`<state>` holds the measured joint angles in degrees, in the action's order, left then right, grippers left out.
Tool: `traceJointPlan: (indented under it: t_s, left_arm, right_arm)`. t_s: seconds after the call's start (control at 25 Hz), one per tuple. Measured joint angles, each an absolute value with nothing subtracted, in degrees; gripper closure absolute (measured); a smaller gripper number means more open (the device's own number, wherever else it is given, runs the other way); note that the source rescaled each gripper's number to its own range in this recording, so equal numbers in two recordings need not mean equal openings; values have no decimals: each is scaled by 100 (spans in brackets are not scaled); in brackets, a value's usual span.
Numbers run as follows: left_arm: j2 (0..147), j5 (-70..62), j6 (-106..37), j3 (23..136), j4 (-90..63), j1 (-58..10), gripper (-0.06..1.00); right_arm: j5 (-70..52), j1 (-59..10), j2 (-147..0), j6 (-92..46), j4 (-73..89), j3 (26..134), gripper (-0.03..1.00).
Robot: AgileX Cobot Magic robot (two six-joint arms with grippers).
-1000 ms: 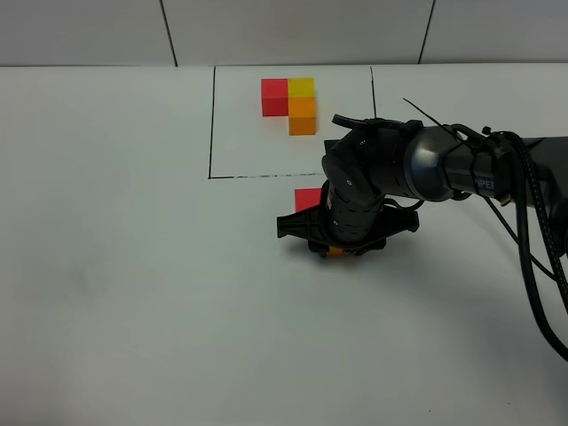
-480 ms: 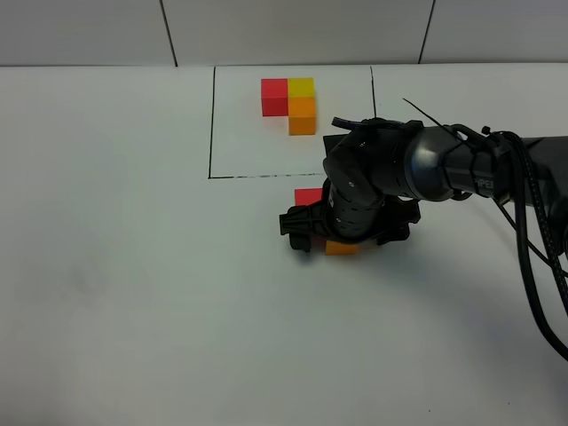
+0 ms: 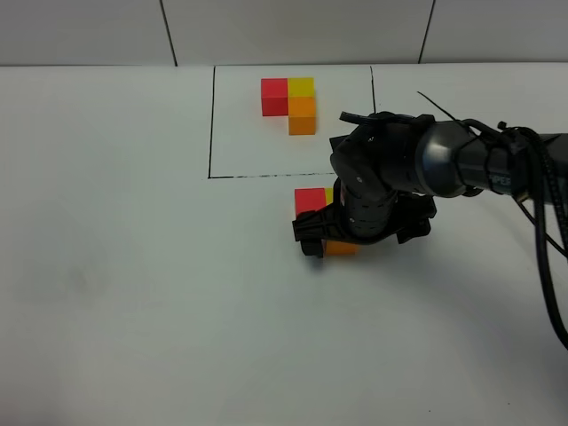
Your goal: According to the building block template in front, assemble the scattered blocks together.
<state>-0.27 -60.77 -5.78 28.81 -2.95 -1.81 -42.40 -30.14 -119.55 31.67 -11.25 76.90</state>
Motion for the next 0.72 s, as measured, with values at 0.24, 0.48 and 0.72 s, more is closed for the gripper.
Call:
traceJointPlan:
  t_s: [0.24, 0.48, 0.72]
  left_arm:
    - [-27, -6077, -578, 2881, -295, -181, 23]
    - [-27, -6077, -578, 2881, -295, -181, 23]
    - [-27, -6077, -578, 2881, -295, -181, 23]
  right_arm:
    - [-4518, -2997, -11059, 2428, -643, 7683, -3]
    - [-4679, -2990, -10361, 2133, -589, 7268, -3]
    - [-4444, -2613, -9810, 1997, -609, 6356, -3]
